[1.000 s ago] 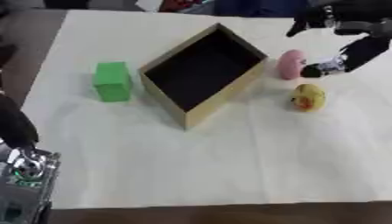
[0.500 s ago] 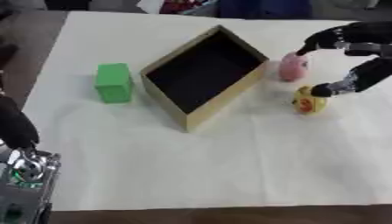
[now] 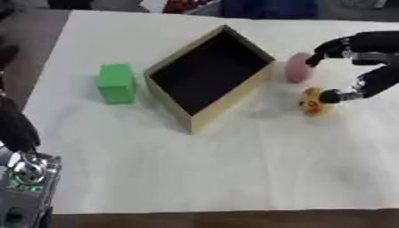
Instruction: Pick up objects on the table and place them in the box.
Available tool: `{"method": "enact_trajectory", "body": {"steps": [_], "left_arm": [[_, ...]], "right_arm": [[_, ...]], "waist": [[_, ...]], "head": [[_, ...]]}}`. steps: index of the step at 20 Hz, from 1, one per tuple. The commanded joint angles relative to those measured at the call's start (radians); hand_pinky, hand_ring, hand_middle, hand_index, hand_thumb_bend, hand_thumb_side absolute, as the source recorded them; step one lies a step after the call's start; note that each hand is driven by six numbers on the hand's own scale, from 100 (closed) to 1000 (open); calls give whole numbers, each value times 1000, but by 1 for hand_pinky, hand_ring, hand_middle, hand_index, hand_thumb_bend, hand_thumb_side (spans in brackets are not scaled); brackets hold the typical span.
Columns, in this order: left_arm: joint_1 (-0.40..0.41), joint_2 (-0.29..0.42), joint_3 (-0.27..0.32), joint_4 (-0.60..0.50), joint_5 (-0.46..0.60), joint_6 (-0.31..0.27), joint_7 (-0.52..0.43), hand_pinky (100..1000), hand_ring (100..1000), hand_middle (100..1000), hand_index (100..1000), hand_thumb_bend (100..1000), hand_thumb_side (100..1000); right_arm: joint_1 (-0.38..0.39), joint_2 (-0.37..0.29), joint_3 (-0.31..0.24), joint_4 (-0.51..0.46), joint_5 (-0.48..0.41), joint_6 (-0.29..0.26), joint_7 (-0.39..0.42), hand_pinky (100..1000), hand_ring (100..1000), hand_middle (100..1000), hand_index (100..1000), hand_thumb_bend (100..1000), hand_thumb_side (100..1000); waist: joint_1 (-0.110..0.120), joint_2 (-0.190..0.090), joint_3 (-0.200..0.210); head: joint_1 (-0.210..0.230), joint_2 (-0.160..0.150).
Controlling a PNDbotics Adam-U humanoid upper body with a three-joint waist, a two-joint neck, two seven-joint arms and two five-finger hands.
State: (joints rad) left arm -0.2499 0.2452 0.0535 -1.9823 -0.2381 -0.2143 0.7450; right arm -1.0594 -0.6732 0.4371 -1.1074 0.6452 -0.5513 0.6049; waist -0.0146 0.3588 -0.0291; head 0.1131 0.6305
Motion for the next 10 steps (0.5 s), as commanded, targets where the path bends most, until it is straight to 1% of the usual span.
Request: {"method": "enact_trajectory", "body": {"steps": [1, 6, 7, 8, 10], "left_arm": [[-10, 5, 1, -18, -4, 0, -5, 753, 636, 628, 828, 252, 1000], [-10, 4, 2, -18, -4, 0, -6, 753, 636, 628, 828, 253, 1000], [-10, 4, 2, -18, -5, 0, -7, 753, 636, 628, 827, 252, 1000], [-10, 4, 2, -18, -5, 0, -7, 753, 636, 628, 827, 252, 1000], [-10, 3, 1, -18, -5, 1, -8, 754, 636, 628, 827, 251, 1000]], "right_arm": [[-12, -6, -15, 20, 39, -63, 40, 976, 1000, 817, 958, 543, 1000], [-5, 15, -19, 52, 84, -58, 14, 967, 991, 805, 948, 524, 1000], [-4, 19, -18, 57, 90, -57, 7, 962, 988, 797, 943, 507, 947], [-3, 22, -17, 61, 94, -56, 0, 962, 988, 797, 943, 500, 949], [-1, 27, -15, 70, 95, -53, -6, 958, 993, 791, 940, 498, 920]], "waist": [[1, -17, 2], [2, -15, 3], [2, -15, 3], [3, -15, 3], [3, -13, 3]], "head": [[0, -14], [-2, -16], [-2, -16], [-2, -15], [-3, -15]]}}
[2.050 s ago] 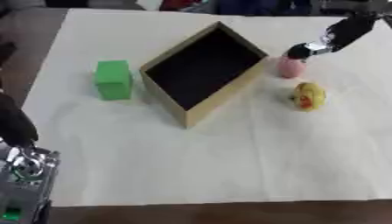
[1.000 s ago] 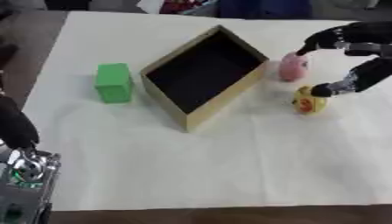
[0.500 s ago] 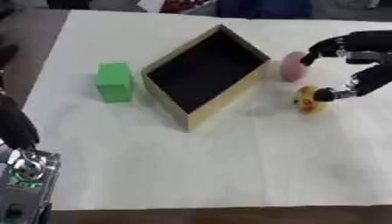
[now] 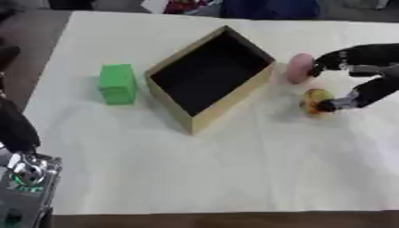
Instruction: Pick up objects on the table and place them in the box.
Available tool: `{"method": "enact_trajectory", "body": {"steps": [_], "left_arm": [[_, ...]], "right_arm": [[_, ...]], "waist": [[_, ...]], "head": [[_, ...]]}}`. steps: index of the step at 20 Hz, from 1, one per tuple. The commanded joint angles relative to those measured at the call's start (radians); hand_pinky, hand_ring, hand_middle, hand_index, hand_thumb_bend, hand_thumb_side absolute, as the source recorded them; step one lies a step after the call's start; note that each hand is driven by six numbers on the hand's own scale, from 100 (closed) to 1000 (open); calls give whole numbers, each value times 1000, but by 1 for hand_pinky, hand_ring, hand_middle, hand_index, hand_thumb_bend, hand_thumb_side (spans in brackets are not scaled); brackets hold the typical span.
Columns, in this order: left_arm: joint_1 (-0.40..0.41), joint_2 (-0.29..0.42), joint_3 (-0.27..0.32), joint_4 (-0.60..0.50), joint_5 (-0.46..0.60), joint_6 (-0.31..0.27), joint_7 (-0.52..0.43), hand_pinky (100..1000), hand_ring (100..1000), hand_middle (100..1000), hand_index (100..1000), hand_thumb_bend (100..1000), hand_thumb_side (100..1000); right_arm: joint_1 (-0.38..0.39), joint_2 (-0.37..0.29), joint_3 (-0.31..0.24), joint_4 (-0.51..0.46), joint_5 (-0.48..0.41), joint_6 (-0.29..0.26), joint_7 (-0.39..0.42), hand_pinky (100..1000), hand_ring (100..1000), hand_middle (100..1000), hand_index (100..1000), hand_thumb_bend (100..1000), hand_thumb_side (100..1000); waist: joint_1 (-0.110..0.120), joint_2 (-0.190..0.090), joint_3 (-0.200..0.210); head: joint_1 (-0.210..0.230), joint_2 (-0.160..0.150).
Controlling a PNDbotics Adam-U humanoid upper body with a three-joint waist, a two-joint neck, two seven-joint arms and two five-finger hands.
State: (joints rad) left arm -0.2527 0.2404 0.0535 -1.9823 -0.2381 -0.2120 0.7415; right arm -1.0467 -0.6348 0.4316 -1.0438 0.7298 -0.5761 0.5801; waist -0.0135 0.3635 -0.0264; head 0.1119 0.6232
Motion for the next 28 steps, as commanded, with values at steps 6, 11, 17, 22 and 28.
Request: {"method": "enact_trajectory", "body": {"steps": [6, 11, 17, 22, 28], "left_arm": [[-8, 6, 1, -18, -5, -1, -7, 754, 635, 628, 826, 249, 1000], [-7, 6, 1, -18, -5, 0, -6, 754, 635, 628, 826, 247, 1000], [-7, 6, 0, -18, -5, 0, -9, 754, 634, 628, 825, 247, 1000], [-7, 6, 0, -18, -5, 0, -12, 754, 634, 628, 825, 246, 1000], [-8, 5, -1, -18, -6, 0, -16, 753, 629, 628, 825, 244, 1000]], "right_arm": [[-14, -1, -3, 15, -4, -19, 33, 951, 989, 791, 933, 501, 932], [-12, -4, -3, 14, 0, -13, 31, 931, 974, 773, 881, 482, 897], [-9, -9, 2, 19, 34, 1, 6, 924, 943, 774, 849, 460, 825], [-3, -10, 3, 32, 65, -4, -7, 927, 928, 780, 835, 459, 852], [-6, 1, 12, 49, 129, -16, -46, 896, 881, 759, 814, 444, 841]], "waist": [[2, -16, 0], [1, -15, 0], [1, -16, -1], [2, -16, -2], [3, -15, 0]], "head": [[-2, -8], [-2, -7], [-3, -9], [-5, -10], [-9, -12]]}}
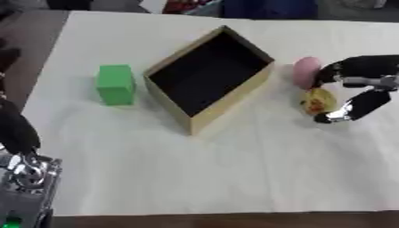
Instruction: Pick up objects on the table and place them in the box.
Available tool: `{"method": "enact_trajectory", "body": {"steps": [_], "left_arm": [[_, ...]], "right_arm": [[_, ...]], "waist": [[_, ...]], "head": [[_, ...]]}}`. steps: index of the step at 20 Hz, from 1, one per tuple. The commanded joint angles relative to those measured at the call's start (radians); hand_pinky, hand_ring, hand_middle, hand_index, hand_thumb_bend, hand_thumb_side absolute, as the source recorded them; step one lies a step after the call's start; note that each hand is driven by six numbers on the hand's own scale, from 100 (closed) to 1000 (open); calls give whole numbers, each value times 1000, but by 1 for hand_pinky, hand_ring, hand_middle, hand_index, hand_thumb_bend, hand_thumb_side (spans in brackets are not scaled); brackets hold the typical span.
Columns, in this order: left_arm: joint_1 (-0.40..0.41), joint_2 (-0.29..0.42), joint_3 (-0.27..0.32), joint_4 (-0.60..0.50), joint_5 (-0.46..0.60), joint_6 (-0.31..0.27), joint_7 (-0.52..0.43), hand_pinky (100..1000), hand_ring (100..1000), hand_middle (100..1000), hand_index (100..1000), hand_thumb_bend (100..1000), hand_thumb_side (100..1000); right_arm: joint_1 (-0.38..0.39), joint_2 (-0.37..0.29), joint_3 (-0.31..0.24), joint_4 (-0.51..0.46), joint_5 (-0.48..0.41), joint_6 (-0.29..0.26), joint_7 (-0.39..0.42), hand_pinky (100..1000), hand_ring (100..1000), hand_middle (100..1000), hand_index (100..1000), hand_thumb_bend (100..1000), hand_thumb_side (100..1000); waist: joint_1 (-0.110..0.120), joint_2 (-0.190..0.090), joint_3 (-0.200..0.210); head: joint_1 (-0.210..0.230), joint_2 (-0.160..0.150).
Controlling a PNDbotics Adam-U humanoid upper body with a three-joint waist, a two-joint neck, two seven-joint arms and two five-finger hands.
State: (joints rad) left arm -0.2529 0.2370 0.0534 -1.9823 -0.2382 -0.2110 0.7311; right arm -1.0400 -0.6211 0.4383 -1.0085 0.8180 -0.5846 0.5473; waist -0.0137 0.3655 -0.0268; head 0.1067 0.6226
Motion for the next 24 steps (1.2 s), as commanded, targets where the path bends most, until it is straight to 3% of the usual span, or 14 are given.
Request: {"method": "enact_trajectory", "body": {"steps": [1, 5, 12, 18, 24], "left_arm": [[-8, 8, -1, -18, -6, -1, -6, 753, 629, 628, 825, 244, 1000], [-8, 8, -1, -18, -5, -1, -8, 753, 627, 628, 825, 243, 1000], [-7, 7, -2, -18, -5, 0, -14, 753, 622, 627, 823, 242, 1000], [-7, 7, -2, -18, -3, 1, -19, 753, 620, 626, 822, 242, 1000], [-6, 7, -2, -18, -3, 2, -25, 753, 619, 626, 821, 243, 1000]], "right_arm": [[-13, -10, 7, 17, 57, -10, -28, 892, 878, 750, 806, 442, 830], [-15, 4, 4, 42, 98, -18, -91, 870, 853, 671, 762, 448, 732], [-17, 9, -7, 58, 67, -7, -184, 793, 791, 574, 699, 458, 534], [-14, 7, -13, 60, -8, 28, -195, 779, 773, 565, 702, 215, 387], [-14, -12, -14, 21, -102, 67, -133, 787, 774, 568, 709, 110, 342]], "waist": [[3, -17, 1], [3, -16, 3], [2, -17, 1], [2, -18, 1], [0, -19, 1]], "head": [[-5, -12], [-5, -11], [-4, -11], [-3, -11], [-2, -11]]}}
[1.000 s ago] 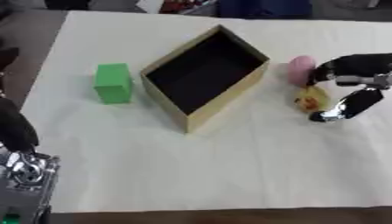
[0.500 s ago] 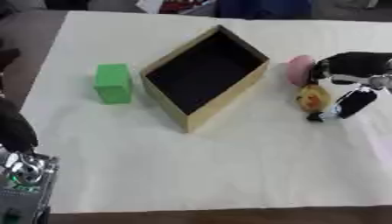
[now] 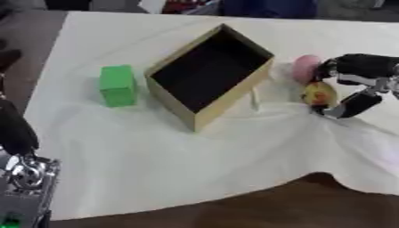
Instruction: Pick up objects on the table and place them in the box.
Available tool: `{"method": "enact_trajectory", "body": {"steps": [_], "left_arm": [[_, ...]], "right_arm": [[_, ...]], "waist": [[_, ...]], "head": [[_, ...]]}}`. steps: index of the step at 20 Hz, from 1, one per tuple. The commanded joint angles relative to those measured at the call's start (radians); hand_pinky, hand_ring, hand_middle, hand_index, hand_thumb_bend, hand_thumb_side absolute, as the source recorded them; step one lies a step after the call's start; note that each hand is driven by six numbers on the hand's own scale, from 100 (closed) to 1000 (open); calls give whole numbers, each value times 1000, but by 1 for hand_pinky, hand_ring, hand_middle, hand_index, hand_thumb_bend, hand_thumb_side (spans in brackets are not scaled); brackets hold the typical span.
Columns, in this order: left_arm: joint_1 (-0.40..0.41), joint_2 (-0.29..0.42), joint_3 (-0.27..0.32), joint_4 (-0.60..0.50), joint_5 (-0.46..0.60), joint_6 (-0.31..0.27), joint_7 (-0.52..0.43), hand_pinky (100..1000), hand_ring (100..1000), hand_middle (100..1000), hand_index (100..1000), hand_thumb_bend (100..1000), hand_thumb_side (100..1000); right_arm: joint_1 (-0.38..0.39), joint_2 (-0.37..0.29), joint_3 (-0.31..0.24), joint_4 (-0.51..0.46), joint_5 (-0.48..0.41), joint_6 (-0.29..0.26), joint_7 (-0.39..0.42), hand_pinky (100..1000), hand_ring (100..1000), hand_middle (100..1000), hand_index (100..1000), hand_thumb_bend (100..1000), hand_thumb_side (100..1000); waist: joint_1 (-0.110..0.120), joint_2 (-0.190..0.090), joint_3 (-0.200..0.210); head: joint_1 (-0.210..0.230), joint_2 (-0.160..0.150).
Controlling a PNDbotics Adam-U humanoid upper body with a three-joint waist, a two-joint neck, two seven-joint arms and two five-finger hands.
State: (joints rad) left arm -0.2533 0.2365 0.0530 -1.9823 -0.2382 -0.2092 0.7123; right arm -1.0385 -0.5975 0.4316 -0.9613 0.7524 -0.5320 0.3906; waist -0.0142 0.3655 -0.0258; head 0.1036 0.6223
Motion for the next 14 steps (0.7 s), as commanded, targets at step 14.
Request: {"method": "enact_trajectory", "body": {"steps": [14], "left_arm": [[-7, 9, -1, -18, -4, 2, -16, 753, 618, 625, 820, 242, 1000]], "right_arm": [[-25, -87, -23, -116, -172, 71, 174, 824, 804, 623, 757, 153, 404]], "waist": [[-4, -28, 0]], "head": [[4, -15]]}}
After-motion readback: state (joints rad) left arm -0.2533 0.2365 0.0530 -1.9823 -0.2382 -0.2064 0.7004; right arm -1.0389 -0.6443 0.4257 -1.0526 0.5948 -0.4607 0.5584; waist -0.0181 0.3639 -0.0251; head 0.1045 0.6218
